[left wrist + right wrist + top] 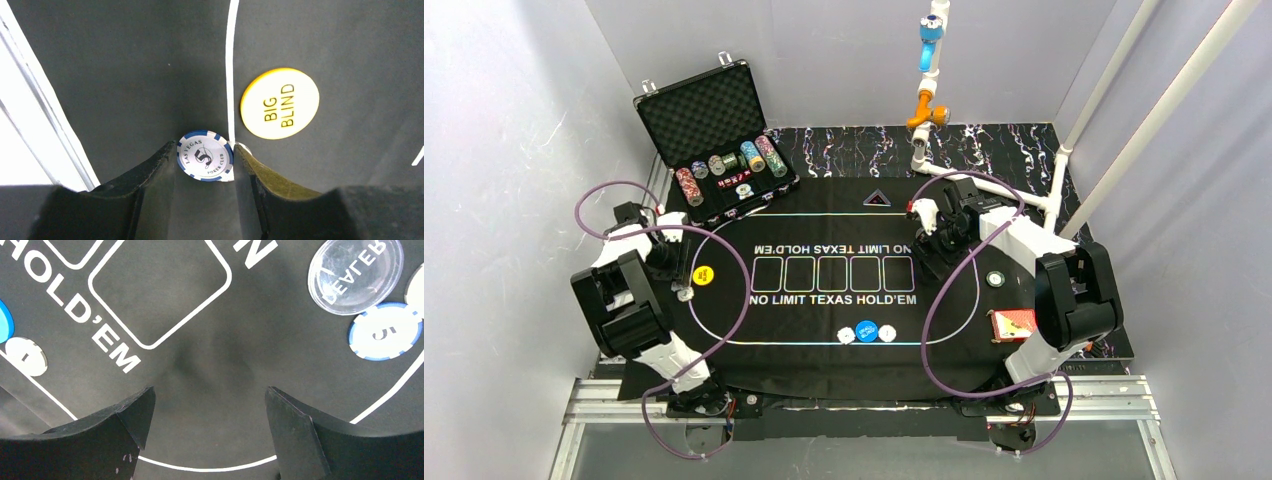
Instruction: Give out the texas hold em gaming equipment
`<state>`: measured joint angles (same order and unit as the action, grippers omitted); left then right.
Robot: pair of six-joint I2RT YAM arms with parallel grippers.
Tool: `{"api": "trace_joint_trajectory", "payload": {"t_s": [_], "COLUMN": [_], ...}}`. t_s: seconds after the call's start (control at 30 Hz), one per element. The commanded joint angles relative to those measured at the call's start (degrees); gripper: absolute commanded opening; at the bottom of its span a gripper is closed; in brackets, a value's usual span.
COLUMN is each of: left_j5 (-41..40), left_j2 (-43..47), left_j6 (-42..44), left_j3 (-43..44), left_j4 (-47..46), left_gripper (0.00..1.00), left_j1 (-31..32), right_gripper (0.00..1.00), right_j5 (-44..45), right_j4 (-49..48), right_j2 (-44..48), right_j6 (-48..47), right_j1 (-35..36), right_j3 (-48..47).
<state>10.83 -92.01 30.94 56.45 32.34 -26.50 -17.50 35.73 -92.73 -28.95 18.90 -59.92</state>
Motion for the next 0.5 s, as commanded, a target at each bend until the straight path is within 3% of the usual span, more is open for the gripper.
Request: {"api": "trace_joint_trajectory", "payload": {"t_s": [0.0,0.47], "left_j5": [0.52,3.09], "left_j2": [-1.15,-4.64], "left_j6": [1.70,1.69], "left_j3": [2.12,4.92], "left_j4": [-2.41,-3.03], "left_gripper": [0.26,0.33], "left_j1": [-0.22,0.71], "right_gripper": [0.89,0.89], "right_j5": [0.45,0.30], "right_j4": [1.65,2.24], "right_j2": [0.11,-1.20], "right_j6": [-0.83,-0.41], "right_j1": [-0.17,-0.11], "right_j3": [-3.00,-3.97]}}
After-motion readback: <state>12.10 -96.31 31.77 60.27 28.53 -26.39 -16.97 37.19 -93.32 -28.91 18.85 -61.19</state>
